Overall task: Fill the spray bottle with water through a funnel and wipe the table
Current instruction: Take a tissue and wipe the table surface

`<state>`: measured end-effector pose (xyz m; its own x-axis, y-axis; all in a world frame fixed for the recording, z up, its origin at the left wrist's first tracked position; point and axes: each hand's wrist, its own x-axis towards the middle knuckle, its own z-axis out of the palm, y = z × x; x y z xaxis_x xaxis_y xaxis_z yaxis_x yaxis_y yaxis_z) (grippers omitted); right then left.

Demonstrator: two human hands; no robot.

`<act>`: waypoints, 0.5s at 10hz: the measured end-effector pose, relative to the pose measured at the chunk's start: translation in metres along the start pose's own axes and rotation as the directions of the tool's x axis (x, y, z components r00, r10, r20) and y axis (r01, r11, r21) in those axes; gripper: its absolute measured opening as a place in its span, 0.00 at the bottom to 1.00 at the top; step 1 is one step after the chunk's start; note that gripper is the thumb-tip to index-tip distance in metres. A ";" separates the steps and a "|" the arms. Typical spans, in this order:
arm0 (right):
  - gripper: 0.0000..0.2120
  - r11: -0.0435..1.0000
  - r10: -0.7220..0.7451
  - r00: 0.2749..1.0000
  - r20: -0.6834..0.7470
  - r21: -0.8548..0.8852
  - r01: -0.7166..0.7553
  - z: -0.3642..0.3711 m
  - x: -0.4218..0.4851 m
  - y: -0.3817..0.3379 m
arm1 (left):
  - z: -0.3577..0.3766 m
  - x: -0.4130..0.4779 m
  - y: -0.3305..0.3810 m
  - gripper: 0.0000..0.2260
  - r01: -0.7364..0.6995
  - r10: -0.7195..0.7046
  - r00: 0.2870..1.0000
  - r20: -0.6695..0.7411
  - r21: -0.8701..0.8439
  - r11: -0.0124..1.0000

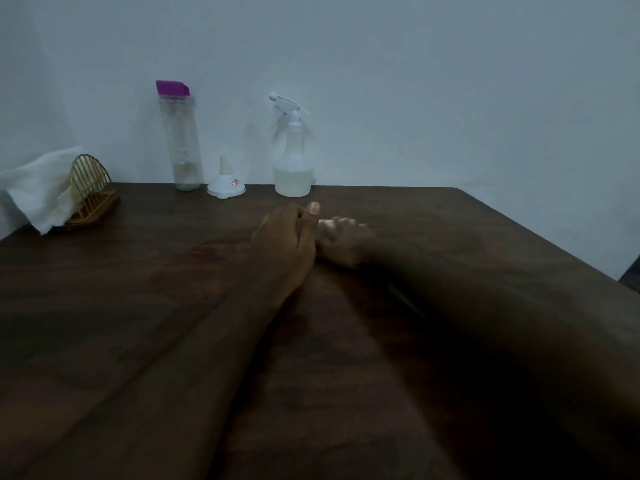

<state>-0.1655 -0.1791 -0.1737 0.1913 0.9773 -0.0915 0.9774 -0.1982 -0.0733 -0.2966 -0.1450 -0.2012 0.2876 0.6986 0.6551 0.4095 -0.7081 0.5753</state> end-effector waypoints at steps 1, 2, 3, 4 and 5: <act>0.31 0.968 -0.243 0.967 0.081 -0.045 0.247 0.012 -0.014 -0.032 | -0.003 0.000 0.001 0.21 -0.007 0.006 0.999 -0.035 -0.019 1.000; 0.26 0.951 -0.307 0.951 0.039 -0.028 0.308 0.007 -0.025 -0.019 | -0.003 0.000 0.003 0.21 -0.001 0.001 0.999 -0.032 -0.021 1.000; 0.27 0.998 -0.066 0.997 0.030 0.014 0.066 0.009 -0.020 0.042 | -0.002 -0.004 0.008 0.20 0.011 -0.011 1.000 0.020 -0.012 1.000; 0.33 0.956 0.295 0.956 -0.002 -0.004 -0.295 0.012 -0.016 0.125 | 0.001 -0.004 0.011 0.21 -0.012 0.014 0.995 0.097 -0.021 1.000; 0.39 0.908 0.418 0.908 0.010 0.015 -0.418 0.020 -0.023 0.146 | 0.006 -0.003 0.012 0.21 -0.023 0.031 0.989 0.145 -0.063 0.998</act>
<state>-0.0288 -0.2322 -0.2016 0.5817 0.8039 -0.1237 0.8062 -0.5901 -0.0437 -0.2877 -0.1553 -0.1990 0.4227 0.6835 0.5951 0.3474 -0.7287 0.5902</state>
